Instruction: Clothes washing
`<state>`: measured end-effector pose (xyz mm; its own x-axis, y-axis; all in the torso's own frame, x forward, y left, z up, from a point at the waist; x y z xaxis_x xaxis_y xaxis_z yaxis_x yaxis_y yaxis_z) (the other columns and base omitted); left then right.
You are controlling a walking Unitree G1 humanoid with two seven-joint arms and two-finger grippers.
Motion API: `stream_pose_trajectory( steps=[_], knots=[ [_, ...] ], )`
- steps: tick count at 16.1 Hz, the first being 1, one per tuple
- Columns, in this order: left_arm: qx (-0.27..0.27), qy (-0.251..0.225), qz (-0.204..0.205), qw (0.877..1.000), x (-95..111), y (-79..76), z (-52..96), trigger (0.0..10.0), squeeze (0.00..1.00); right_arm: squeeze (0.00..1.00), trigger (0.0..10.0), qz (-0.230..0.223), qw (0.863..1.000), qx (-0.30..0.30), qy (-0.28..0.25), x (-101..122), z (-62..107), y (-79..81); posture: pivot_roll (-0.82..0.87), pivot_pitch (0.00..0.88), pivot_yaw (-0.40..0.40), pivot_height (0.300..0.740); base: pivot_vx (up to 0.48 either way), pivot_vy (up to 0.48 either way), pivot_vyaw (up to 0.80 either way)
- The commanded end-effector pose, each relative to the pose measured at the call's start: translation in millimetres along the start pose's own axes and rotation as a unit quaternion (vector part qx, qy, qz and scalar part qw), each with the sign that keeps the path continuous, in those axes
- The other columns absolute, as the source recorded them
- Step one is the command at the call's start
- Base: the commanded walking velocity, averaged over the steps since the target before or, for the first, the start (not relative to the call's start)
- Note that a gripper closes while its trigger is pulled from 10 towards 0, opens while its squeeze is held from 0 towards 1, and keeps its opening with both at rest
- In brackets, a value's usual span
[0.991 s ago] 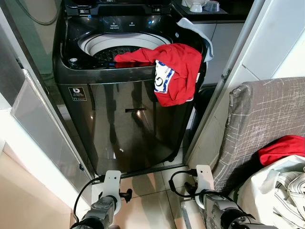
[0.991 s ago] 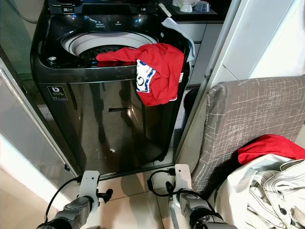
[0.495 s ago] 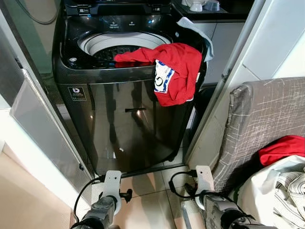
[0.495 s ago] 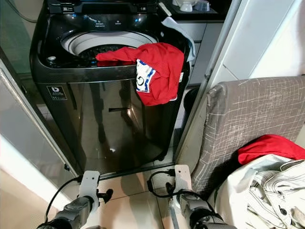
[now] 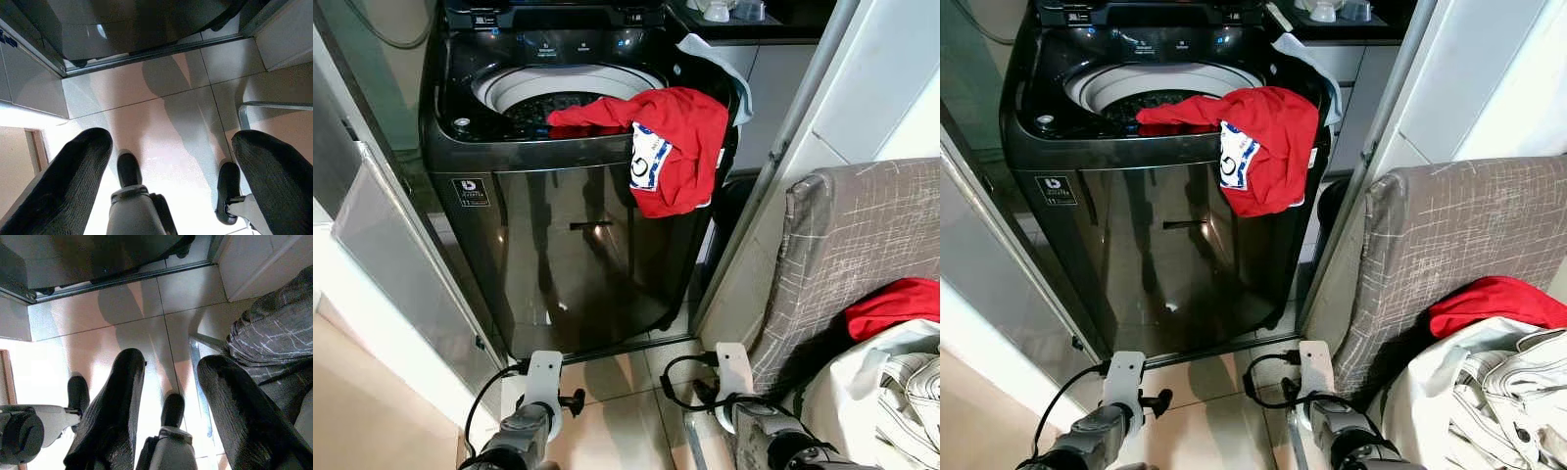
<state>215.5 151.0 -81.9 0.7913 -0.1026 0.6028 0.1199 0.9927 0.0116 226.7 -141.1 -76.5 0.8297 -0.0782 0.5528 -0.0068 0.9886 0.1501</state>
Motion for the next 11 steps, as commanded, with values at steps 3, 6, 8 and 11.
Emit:
stream_pose_trajectory(
  steps=[3, 6, 8, 11],
  knots=[
    [-0.005, 0.000, -0.006, 1.000, -0.6, -3.3, -0.1, 10.0, 0.00, 0.00, 10.0, 0.005, 1.000, -0.005, 0.003, 4.9, -0.4, 0.0, -0.01, 0.010, -0.050, 0.740, 0.000, 0.000, 0.00],
    [-0.006, 0.001, -0.009, 1.000, -1.3, -3.4, 0.0, 10.0, 0.00, 0.00, 10.0, 0.017, 1.000, -0.001, 0.004, 7.1, -0.8, 1.8, -0.01, 0.007, -0.051, 0.740, 0.000, 0.000, 0.00],
    [-0.006, 0.001, -0.011, 1.000, -1.4, -3.3, 0.0, 10.0, 0.00, 0.00, 10.0, 0.016, 1.000, -0.001, 0.003, 8.6, -1.0, 2.8, -0.01, 0.007, -0.051, 0.740, 0.000, 0.000, 0.00],
    [-0.005, 0.007, -0.012, 1.000, -6.0, -2.0, 0.8, 10.0, 0.00, 0.00, 10.0, 0.013, 1.000, -0.004, 0.002, 8.4, -0.8, 1.4, -0.01, 0.002, -0.051, 0.740, 0.000, 0.000, 0.00]
  ],
)
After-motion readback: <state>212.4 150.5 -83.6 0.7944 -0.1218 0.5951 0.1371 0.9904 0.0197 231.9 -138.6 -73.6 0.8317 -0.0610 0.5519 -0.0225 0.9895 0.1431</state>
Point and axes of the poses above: a point about 5 cm out from each wrist's last joint towards the gripper, its own z axis pointing back from the gripper into the wrist, its own x axis along the axis of the wrist's last joint, y = z × x, the point moved 1 cm from there along -z, pointing out of the wrist towards the gripper, and after that the axes turned 5 degrees about -z, right-handed, at the moved point
